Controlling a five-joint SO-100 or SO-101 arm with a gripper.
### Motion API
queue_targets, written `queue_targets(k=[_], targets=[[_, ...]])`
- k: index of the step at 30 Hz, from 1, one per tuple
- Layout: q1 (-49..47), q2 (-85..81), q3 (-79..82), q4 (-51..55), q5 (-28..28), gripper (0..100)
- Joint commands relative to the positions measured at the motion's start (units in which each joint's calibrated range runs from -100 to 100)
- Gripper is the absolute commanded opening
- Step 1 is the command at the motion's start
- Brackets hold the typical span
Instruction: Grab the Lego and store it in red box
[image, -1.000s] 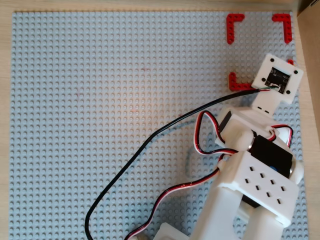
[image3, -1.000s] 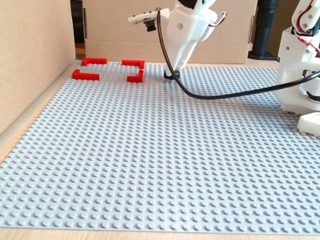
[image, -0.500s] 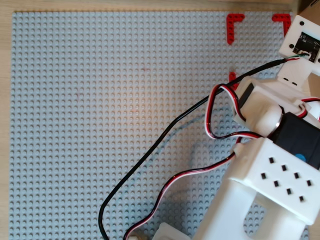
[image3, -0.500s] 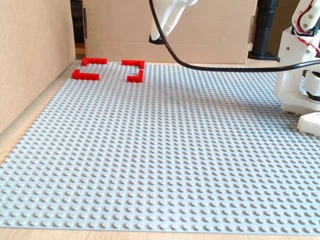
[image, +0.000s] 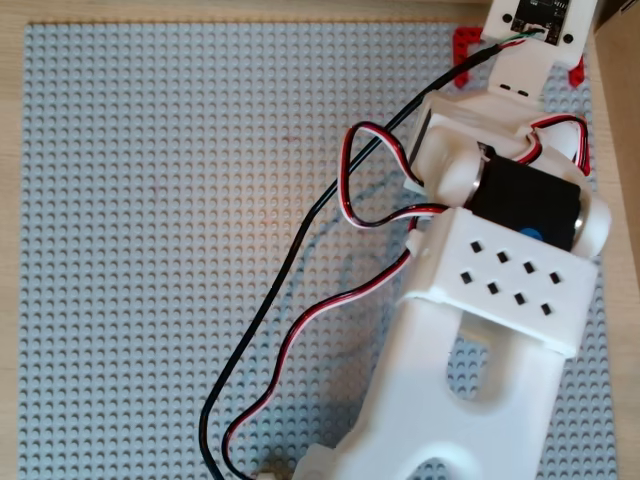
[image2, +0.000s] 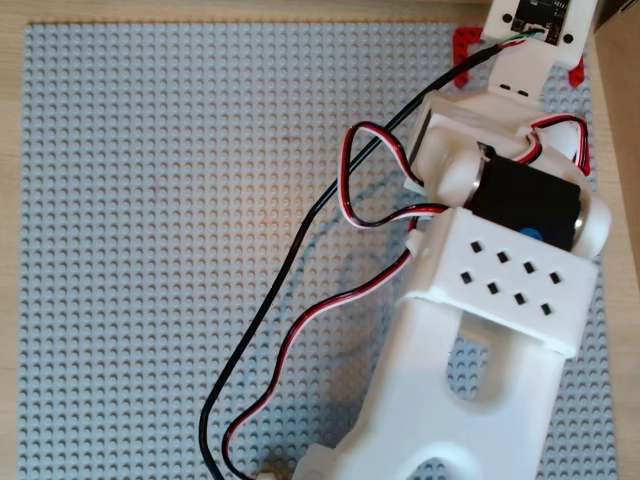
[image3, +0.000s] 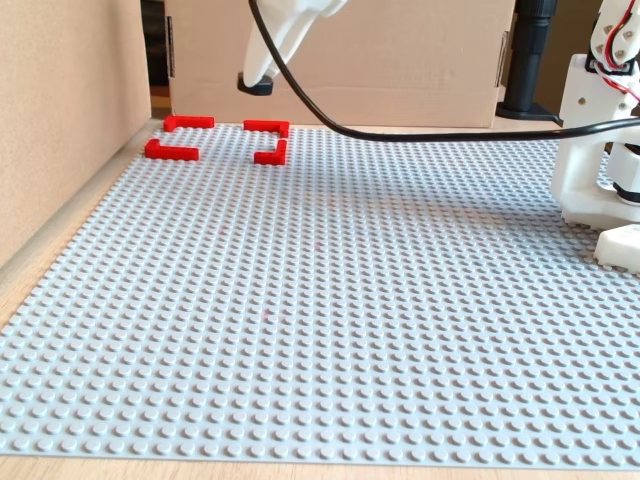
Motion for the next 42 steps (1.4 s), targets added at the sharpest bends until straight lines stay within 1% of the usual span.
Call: queue_targets(k=[1, 8, 16, 23, 29, 42], targets=[[1.39, 7.02, -5.14, -4.95, -0.27, 4], [3.78, 17.11, -13.23, -6.44, -0.27, 4], [6.90, 20.41, -19.96, -6.35, -0.32, 5], [7.20, 20.50, -19.59, -6.44, -0.22, 5], [7.05, 20.50, -19.50, -6.35, -0.32, 12], [7.35, 19.65, -19.96, -5.65, -0.22, 12]])
